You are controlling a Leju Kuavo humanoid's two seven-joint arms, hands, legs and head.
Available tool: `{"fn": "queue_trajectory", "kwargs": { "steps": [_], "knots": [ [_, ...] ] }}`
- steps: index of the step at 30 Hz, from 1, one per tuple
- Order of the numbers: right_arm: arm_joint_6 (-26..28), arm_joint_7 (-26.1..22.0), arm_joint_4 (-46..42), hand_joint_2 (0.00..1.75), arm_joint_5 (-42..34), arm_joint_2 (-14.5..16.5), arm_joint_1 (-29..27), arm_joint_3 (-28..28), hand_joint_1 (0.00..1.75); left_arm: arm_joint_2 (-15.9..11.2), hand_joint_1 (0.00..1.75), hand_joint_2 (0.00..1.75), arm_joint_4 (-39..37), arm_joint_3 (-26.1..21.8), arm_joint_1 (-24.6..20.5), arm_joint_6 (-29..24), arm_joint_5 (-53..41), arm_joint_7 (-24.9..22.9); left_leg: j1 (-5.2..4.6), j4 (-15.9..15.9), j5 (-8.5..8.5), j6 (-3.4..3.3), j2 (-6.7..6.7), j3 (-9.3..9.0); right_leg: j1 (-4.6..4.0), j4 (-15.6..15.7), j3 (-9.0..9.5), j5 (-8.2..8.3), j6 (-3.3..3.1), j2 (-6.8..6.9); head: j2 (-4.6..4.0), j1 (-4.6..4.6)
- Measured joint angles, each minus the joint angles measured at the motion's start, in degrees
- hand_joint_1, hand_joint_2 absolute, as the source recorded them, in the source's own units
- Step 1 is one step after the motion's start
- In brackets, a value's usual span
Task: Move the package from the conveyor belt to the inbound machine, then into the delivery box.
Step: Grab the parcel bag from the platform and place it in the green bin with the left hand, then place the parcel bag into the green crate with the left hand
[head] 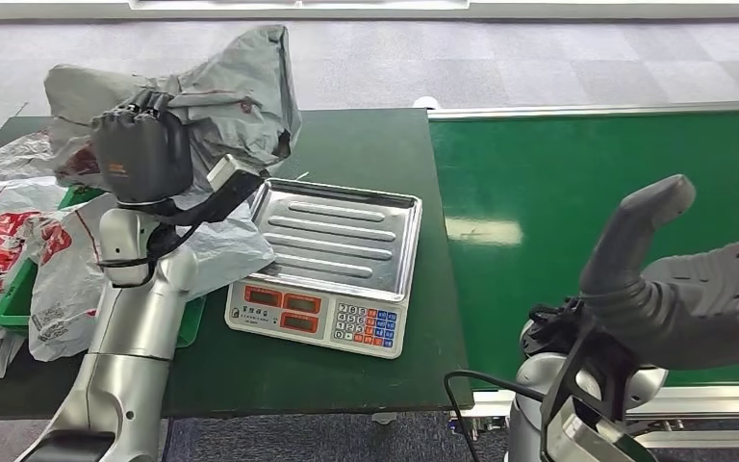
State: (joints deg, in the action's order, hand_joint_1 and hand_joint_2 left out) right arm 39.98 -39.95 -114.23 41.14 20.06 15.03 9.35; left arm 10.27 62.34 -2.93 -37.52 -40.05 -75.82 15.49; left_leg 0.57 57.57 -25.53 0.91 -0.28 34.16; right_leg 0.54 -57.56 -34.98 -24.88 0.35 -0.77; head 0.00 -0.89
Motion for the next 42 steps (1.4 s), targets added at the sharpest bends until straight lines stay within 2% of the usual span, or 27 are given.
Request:
{"fn": "queue_trajectory", "kwargs": {
  "steps": [2,3,4,5,6,7,8,9,10,11,15,18,23,25,26,27,28,31,32,33,34,37,42],
  "knots": [
    [-0.01,0.00,0.05,1.75,-0.26,-0.02,-0.02,-0.04,0.00,0.67,1.75,1.75,6.06,-6.05,1.53,-0.04,-5.39,2.54,0.00,-0.01,-0.01,0.00,0.02,-0.01,0.03,0.01,-0.04,-0.02,-0.01,-0.03,0.00,0.04],
    [-0.01,0.00,0.07,1.75,-0.27,-0.03,-0.03,-0.14,0.00,-0.09,1.75,1.75,7.57,-8.37,1.86,0.11,-7.95,0.87,-0.02,-0.01,-0.03,0.02,0.09,-0.08,0.06,0.02,-0.11,-0.03,-0.02,-0.08,0.00,0.07],
    [-0.01,-0.01,0.08,1.75,-0.16,-0.05,-0.09,-0.35,0.00,-1.69,1.44,1.75,7.08,-9.72,1.49,0.92,-9.80,-3.46,-0.05,0.00,-0.05,0.04,0.22,-0.16,0.08,0.03,-0.19,-0.03,-0.05,-0.20,0.00,0.07],
    [0.02,-0.01,0.05,1.75,-0.02,-0.07,-0.20,-0.68,0.00,-3.81,1.13,1.75,4.40,-9.82,0.42,2.85,-10.67,-10.63,-0.07,0.00,-0.06,0.05,0.34,-0.23,0.09,0.04,-0.26,-0.03,-0.07,-0.30,0.00,0.07],
    [0.04,-0.01,0.01,1.75,0.13,-0.08,-0.33,-1.03,0.00,-5.77,0.69,1.75,0.29,-8.87,-1.05,5.92,-10.81,-20.19,-0.10,0.00,-0.05,0.06,0.42,-0.25,0.08,0.03,-0.28,-0.02,-0.08,-0.35,0.00,0.03],
    [0.05,-0.01,-0.06,1.75,0.24,-0.08,-0.46,-1.31,0.00,-7.34,0.25,1.31,-4.35,-6.60,-2.59,9.56,-10.83,-30.57,-0.09,-0.01,-0.02,0.05,0.38,-0.21,0.06,0.02,-0.23,-0.01,-0.09,-0.32,0.00,0.03],
    [0.06,-0.02,-0.14,1.75,0.28,-0.09,-0.54,-1.47,0.00,-8.65,0.13,0.87,-8.65,-3.49,-3.73,12.90,-10.84,-40.70,-0.06,-0.03,0.04,0.08,0.27,-0.14,0.03,0.00,-0.16,0.01,-0.10,-0.22,0.00,0.03],
    [0.04,-0.03,-0.19,1.75,0.31,-0.09,-0.59,-1.52,0.00,-9.75,0.00,0.44,-12.34,-0.10,-4.44,15.18,-10.84,-48.56,-0.02,-0.04,0.10,0.11,0.16,-0.08,0.00,-0.01,-0.13,0.06,-0.13,-0.13,0.00,0.06],
    [0.02,-0.05,-0.24,1.75,0.33,-0.09,-0.65,-1.52,0.00,-10.90,0.00,0.00,-15.57,3.25,-4.96,16.31,-10.84,-53.11,0.01,-0.05,0.15,0.15,0.14,-0.02,-0.02,-0.03,-0.12,0.14,-0.18,-0.12,0.00,0.08],
    [0.01,-0.05,-0.25,1.75,0.33,-0.10,-0.69,-1.52,0.00,-11.99,0.00,0.00,-18.47,5.72,-5.38,16.63,-10.84,-54.64,0.01,-0.04,0.18,0.18,0.24,0.01,-0.02,-0.05,-0.17,0.24,-0.23,-0.21,0.00,0.08],
    [0.00,-0.02,-0.26,1.75,0.45,-0.11,-0.80,-1.50,0.00,-15.29,0.00,0.00,-26.62,9.91,-6.67,16.05,-10.84,-49.14,-0.03,-0.03,0.18,0.19,0.71,0.01,0.04,-0.06,-0.39,0.40,-0.24,-0.64,0.00,0.05],
    [0.00,-0.02,-0.26,1.75,0.59,-0.11,-0.79,-1.43,0.00,-16.55,0.00,0.00,-29.59,10.83,-6.79,14.02,-10.80,-47.63,-0.01,-0.03,0.18,0.19,0.57,0.08,0.02,-0.05,-0.40,0.37,-0.27,-0.50,0.00,0.05],
    [0.00,0.07,-0.25,1.75,1.00,-0.11,-0.76,-1.29,0.00,-17.24,0.00,0.00,-30.11,10.55,-5.99,7.02,-10.66,-46.11,0.02,-0.04,0.17,0.20,0.44,0.14,-0.03,-0.06,-0.41,0.33,-0.31,-0.38,0.00,0.06],
    [0.00,0.36,-0.23,1.75,1.13,-0.11,-0.73,-1.09,0.00,-16.38,0.00,0.00,-26.23,8.93,-3.74,2.99,-8.98,-42.47,0.00,-0.03,0.17,0.21,0.49,0.11,-0.02,-0.05,-0.45,0.33,-0.31,-0.43,0.00,0.04],
    [0.00,0.49,-0.22,1.75,0.94,-0.11,-0.72,-0.93,0.00,-15.14,0.00,0.00,-21.58,7.04,-1.88,1.59,-6.62,-38.36,0.00,0.00,0.17,0.21,0.53,0.16,-0.02,-0.05,-0.52,0.34,-0.30,-0.48,0.00,-0.04],
    [0.00,0.55,-0.16,1.75,0.63,-0.11,-0.70,-0.79,0.00,-13.29,0.00,0.00,-16.02,4.29,-0.21,0.80,-3.70,-32.07,0.02,0.04,0.20,0.17,0.51,0.30,-0.04,-0.05,-0.60,0.35,-0.28,-0.48,0.00,-0.08],
    [-0.01,0.51,-0.03,1.75,0.24,-0.11,-0.67,-0.63,0.00,-10.85,0.00,0.00,-10.14,0.55,1.04,0.38,-0.75,-23.48,0.06,0.08,0.22,0.14,0.46,0.47,-0.07,-0.06,-0.67,0.36,-0.26,-0.44,0.00,-0.04],
    [-0.11,0.05,0.61,1.75,-0.43,-0.12,-0.53,-0.28,0.00,-4.32,0.00,0.00,2.68,-14.80,1.71,-0.17,4.87,7.84,0.07,0.09,0.07,0.11,0.59,0.53,0.01,-0.06,-0.65,0.38,-0.23,-0.56,0.00,0.34],
    [-0.13,0.01,0.77,1.75,-0.50,-0.12,-0.51,-0.19,0.00,-2.67,0.00,0.00,5.60,-19.86,1.74,-0.17,6.54,15.65,0.03,0.08,-0.01,0.12,0.77,0.41,0.07,-0.06,-0.63,0.38,-0.23,-0.71,0.00,0.37],
    [-0.11,-0.02,0.88,1.75,-0.53,-0.12,-0.50,-0.13,0.00,-1.30,0.00,0.00,7.89,-24.05,1.77,-0.17,8.09,20.08,0.01,0.07,-0.04,0.11,0.90,0.32,0.09,-0.05,-0.63,0.36,-0.24,-0.82,0.00,0.34],
    [-0.09,-0.01,0.98,1.75,-0.56,-0.12,-0.47,-0.05,0.00,0.02,0.00,0.00,9.79,-27.46,1.82,-0.16,9.20,21.97,0.01,0.08,-0.04,0.11,0.89,0.29,0.07,-0.05,-0.61,0.33,-0.24,-0.78,0.00,0.37],
    [-0.10,-0.03,1.22,1.75,-0.54,-0.11,-0.41,0.13,0.00,2.71,0.00,0.00,13.81,-34.00,2.03,-0.16,10.04,20.32,0.11,0.07,0.02,0.14,0.41,0.32,-0.01,-0.05,-0.47,0.19,-0.21,-0.34,0.00,0.38],
    [-0.10,-0.02,1.55,1.75,-0.54,-0.11,-0.37,0.17,0.00,4.70,0.00,0.00,17.02,-38.64,2.33,-0.16,10.04,19.48,0.17,0.07,0.08,0.20,0.13,0.33,-0.07,-0.07,-0.38,0.17,-0.23,-0.14,0.00,0.38]
  ]
}}
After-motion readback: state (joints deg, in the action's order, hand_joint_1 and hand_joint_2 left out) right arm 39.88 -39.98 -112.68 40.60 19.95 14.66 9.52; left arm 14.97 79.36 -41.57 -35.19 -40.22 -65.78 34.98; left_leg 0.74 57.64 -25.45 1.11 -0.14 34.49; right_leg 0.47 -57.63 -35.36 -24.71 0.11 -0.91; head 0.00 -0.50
